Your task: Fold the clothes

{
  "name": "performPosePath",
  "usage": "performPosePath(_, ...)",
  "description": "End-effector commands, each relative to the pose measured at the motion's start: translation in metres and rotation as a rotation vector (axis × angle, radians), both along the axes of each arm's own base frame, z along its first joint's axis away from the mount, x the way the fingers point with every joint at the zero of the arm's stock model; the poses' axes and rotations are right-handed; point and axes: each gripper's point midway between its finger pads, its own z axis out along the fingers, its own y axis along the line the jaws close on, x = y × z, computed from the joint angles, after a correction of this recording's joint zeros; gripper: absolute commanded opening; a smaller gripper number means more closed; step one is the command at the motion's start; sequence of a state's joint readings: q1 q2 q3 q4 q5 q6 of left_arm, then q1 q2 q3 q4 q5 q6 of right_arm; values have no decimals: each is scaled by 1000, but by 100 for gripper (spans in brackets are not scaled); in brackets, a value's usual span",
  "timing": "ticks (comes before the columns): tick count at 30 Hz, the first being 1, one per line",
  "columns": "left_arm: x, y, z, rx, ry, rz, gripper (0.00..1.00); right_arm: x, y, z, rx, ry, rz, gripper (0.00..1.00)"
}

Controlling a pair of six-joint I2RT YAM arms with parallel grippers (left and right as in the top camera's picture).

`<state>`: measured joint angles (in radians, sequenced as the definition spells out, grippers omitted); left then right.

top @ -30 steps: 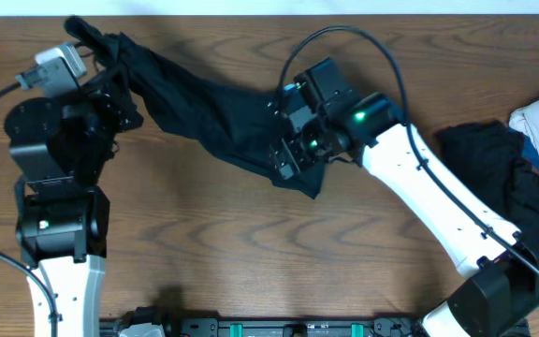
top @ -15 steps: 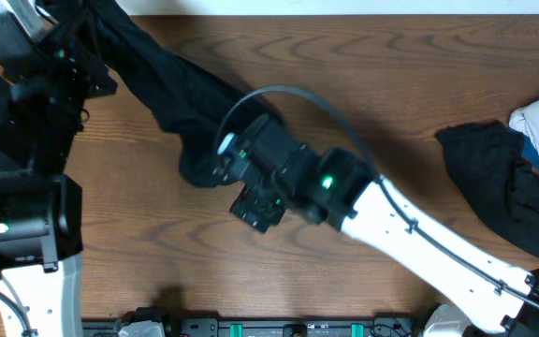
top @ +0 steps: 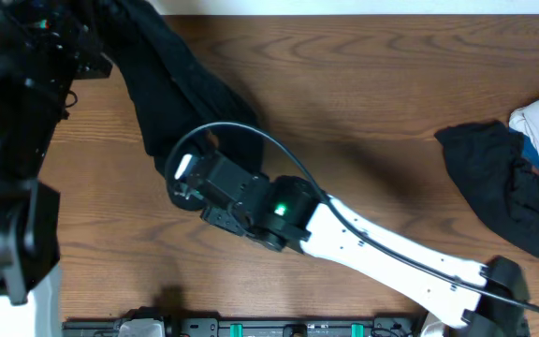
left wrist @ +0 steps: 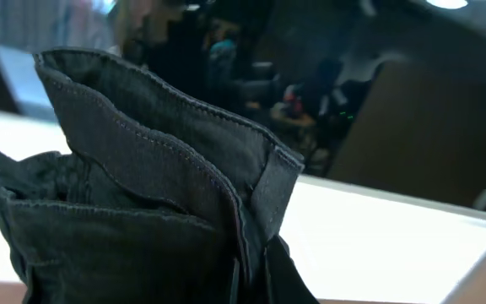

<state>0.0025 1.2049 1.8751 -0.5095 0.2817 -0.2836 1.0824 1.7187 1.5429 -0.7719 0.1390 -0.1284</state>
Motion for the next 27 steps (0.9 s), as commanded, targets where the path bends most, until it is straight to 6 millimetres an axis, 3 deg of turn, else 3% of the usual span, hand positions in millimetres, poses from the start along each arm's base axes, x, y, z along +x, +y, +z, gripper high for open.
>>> performPosePath(1,-31,-11,43,16,-117,-39,6,-7,16,-8,31,32,42,50)
performPosePath(4,-36,-16,49,15,-123,-57,6,-17,36,2,115,54,100,43)
performPosePath(7,-36,-19,49,14,-122,-67,6,-31,55,13,205,86,160,43)
performPosePath(12,-39,-21,52,14,-131,-73,6,-41,70,24,300,154,155,34)
performPosePath(20,-32,-20,62,19,-149,-65,6,-70,98,42,397,152,212,37)
performPosePath(27,-33,-25,65,17,-155,-82,6,-58,115,45,471,133,122,38)
